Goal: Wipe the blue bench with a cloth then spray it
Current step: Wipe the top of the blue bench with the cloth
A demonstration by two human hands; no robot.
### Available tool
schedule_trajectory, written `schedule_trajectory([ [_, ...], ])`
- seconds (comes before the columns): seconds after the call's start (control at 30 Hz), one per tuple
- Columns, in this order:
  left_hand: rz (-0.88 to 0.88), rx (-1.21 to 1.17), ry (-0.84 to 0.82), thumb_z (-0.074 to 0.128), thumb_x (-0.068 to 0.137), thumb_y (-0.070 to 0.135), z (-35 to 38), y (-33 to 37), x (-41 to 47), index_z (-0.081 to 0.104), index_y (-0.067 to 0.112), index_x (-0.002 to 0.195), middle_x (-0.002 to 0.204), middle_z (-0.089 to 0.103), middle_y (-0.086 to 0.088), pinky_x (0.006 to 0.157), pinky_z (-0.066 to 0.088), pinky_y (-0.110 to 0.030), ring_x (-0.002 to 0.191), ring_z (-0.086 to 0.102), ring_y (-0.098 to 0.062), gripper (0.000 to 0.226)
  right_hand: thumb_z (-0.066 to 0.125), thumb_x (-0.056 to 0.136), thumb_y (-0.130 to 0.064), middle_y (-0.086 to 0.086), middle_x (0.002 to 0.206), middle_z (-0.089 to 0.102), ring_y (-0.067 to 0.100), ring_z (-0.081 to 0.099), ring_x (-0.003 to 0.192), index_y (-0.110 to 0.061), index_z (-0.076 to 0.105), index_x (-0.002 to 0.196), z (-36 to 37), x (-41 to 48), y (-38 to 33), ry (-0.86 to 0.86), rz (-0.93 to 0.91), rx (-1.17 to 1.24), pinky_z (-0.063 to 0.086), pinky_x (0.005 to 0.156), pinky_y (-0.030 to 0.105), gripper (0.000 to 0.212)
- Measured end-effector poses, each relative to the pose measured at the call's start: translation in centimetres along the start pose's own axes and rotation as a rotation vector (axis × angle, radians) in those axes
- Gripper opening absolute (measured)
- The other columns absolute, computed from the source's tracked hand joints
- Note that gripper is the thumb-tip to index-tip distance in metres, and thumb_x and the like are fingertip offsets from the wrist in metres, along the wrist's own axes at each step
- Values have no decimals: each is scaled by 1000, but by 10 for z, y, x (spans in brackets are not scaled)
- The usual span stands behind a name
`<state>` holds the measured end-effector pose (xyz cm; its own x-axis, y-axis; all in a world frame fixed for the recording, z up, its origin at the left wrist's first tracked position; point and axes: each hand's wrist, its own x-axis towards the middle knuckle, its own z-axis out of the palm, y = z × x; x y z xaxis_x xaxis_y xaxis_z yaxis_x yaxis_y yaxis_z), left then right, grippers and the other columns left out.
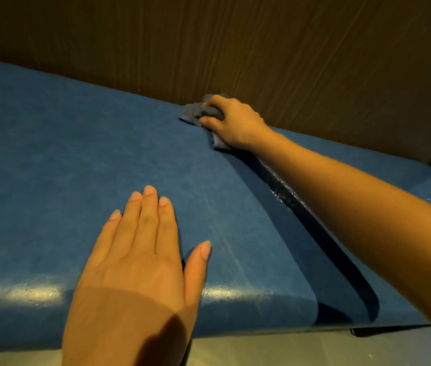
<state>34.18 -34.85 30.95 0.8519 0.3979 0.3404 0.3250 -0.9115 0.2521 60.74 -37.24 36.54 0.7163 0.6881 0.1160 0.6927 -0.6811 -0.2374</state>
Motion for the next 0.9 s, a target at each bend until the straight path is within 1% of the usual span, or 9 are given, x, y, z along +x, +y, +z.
schedule_trajectory([
  [0.1, -6, -5, -18, 9, 95, 48, -2, -1, 1, 60, -12, 116, 124, 59, -28, 103, 10, -28, 112, 58, -44, 81, 51, 91, -39, 9, 129, 56, 31, 52, 116, -26, 50, 124, -15, -2, 29, -50, 66, 9, 45, 93, 44, 36],
  [0.17, 1, 11, -24, 9, 95, 47, -2, 0, 1, 60, -12, 115, 123, 60, -29, 103, 15, -30, 110, 59, -45, 80, 53, 92, -34, 10, 128, 57, 31, 52, 116, -23, 52, 124, -20, -9, 43, -38, 66, 33, 42, 91, 39, 34],
  [0.23, 5, 29, -23, 9, 95, 47, -1, 1, 1, 61, -12, 114, 121, 61, -29, 100, 21, -34, 109, 60, -45, 80, 53, 92, -31, 10, 126, 59, 31, 53, 115, -20, 55, 122, -23, -20, 53, -3, 51, 48, 42, 90, 38, 32],
  [0.33, -7, -4, 0, 9, 96, 47, 0, 3, 2, 59, -12, 117, 124, 58, -29, 105, 15, -30, 113, 58, -44, 80, 53, 93, -28, 11, 122, 61, 30, 54, 112, -17, 58, 118, -24, -39, 59, 27, 16, 78, 43, 91, 39, 28],
  [0.4, -15, -18, 16, 12, 95, 45, 2, 5, 1, 59, -13, 118, 125, 57, -30, 104, 21, -35, 114, 57, -45, 77, 54, 93, -27, 10, 118, 62, 28, 56, 109, -18, 60, 115, -24, -54, 60, 35, -10, 112, 44, 89, 39, 25],
  [0.6, -2, -3, 140, 30, 90, 33, 11, 9, -1, 59, -15, 116, 124, 56, -33, 99, 29, -44, 111, 58, -48, 62, 55, 91, -31, -3, 123, 61, 21, 55, 116, -24, 61, 114, -18, -87, 38, 29, -71, 171, 43, 96, 44, 24],
  [0.8, 14, 4, 114, 33, 82, 25, 12, 8, 1, 58, -16, 116, 122, 57, -35, 100, 28, -43, 111, 57, -49, 59, 45, 86, -43, -7, 133, 54, 11, 45, 127, -35, 57, 123, -10, -115, -10, -4, -176, 148, 38, 99, 39, 39],
  [0.87, -12, -3, 70, 32, 78, 20, 14, 9, 3, 59, -20, 111, 113, 61, -38, 94, 41, -50, 102, 61, -53, 57, 41, 85, -48, -5, 138, 49, 12, 40, 132, -43, 50, 128, -6, -127, -24, -34, -203, 98, 34, 103, 46, 44],
  [0.9, -29, -38, 16, 31, 75, 18, 14, 11, 4, 59, -22, 106, 105, 63, -40, 84, 49, -55, 93, 63, -55, 58, 38, 85, -52, -3, 138, 48, 14, 40, 132, -45, 48, 129, -4, -134, -30, -43, -212, 76, 33, 104, 50, 45],
])
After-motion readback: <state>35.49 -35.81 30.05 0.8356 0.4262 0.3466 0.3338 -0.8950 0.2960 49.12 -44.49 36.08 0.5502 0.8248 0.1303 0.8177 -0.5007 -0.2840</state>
